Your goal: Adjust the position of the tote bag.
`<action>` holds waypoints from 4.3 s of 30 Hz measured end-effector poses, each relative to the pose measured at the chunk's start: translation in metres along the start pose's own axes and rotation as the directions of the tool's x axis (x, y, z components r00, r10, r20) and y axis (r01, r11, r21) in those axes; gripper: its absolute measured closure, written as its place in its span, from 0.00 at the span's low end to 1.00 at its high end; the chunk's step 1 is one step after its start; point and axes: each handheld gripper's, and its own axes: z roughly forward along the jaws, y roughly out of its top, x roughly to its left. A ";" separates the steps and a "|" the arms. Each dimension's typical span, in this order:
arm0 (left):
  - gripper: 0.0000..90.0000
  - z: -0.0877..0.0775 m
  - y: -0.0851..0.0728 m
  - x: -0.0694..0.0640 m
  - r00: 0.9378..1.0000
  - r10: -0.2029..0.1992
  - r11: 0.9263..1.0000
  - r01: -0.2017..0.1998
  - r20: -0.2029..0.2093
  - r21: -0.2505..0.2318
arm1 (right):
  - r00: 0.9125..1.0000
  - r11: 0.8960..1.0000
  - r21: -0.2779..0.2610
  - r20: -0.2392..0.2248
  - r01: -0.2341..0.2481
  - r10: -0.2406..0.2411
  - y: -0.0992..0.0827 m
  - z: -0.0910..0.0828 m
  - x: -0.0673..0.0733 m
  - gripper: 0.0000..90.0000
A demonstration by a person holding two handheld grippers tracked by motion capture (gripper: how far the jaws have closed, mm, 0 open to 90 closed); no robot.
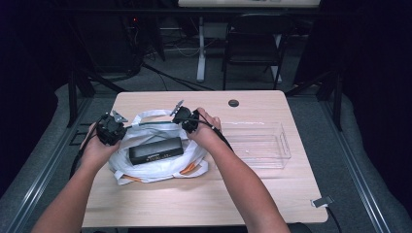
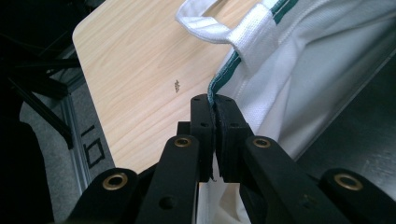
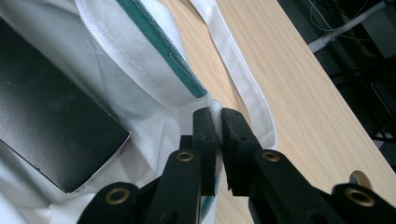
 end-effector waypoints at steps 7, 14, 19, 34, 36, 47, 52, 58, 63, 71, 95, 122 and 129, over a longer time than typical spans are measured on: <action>0.97 0.015 0.004 0.002 0.999 -0.038 0.999 0.038 -0.010 0.030 | 1.000 1.000 0.005 -0.003 0.003 -0.003 0.000 0.002 0.000 0.94; 0.97 0.023 0.003 0.002 0.999 -0.048 0.998 0.048 -0.008 0.044 | 1.000 1.000 0.005 -0.006 0.005 -0.005 -0.001 0.006 0.000 0.94; 0.97 0.027 0.002 0.002 0.999 -0.053 0.997 0.053 -0.001 0.055 | 1.000 1.000 0.012 -0.001 0.004 -0.004 -0.001 0.011 0.000 0.94; 0.97 0.037 0.001 0.001 0.998 -0.055 0.995 0.054 0.019 0.080 | 0.998 0.999 0.038 -0.048 -0.032 0.034 -0.002 0.020 -0.005 0.94; 0.97 0.039 0.001 0.002 0.998 -0.056 0.995 0.054 0.020 0.084 | 0.998 0.999 0.041 -0.049 -0.033 0.035 -0.002 0.020 -0.005 0.94; 0.97 0.044 -0.003 0.003 0.996 -0.082 0.994 0.079 0.039 0.075 | 0.998 0.998 0.065 -0.051 -0.019 0.022 0.001 0.025 -0.005 0.94; 0.97 0.047 -0.004 0.003 0.995 -0.085 0.993 0.081 0.044 0.080 | 0.998 0.998 0.066 -0.049 -0.024 0.028 0.000 0.027 -0.004 0.94; 0.97 0.050 -0.004 0.003 0.995 -0.088 0.993 0.084 0.044 0.084 | 0.999 0.997 0.074 -0.046 -0.019 0.023 0.000 0.029 -0.003 0.94; 0.97 0.050 -0.005 0.002 0.995 -0.082 0.993 0.078 0.048 0.084 | 0.998 0.997 0.080 -0.050 -0.019 0.023 0.000 0.030 -0.003 0.94; 0.97 0.052 -0.006 0.003 0.994 -0.092 0.993 0.087 0.054 0.084 | 0.999 0.996 0.086 -0.041 -0.016 0.020 0.000 0.032 -0.002 0.94; 0.74 0.036 -0.008 0.010 0.995 -0.082 0.996 0.080 0.059 0.030 | 0.999 0.996 0.088 -0.035 -0.021 0.024 -0.001 0.034 -0.002 0.93; 0.64 -0.041 0.003 0.012 0.997 -0.012 0.996 0.019 0.082 -0.084 | 0.998 0.993 -0.110 -0.043 -0.045 0.040 -0.003 -0.009 0.004 0.61; 0.64 -0.052 0.006 0.009 0.995 -0.007 0.995 0.017 0.097 -0.101 | 0.997 0.989 -0.143 -0.070 -0.040 0.031 -0.007 -0.032 0.008 0.61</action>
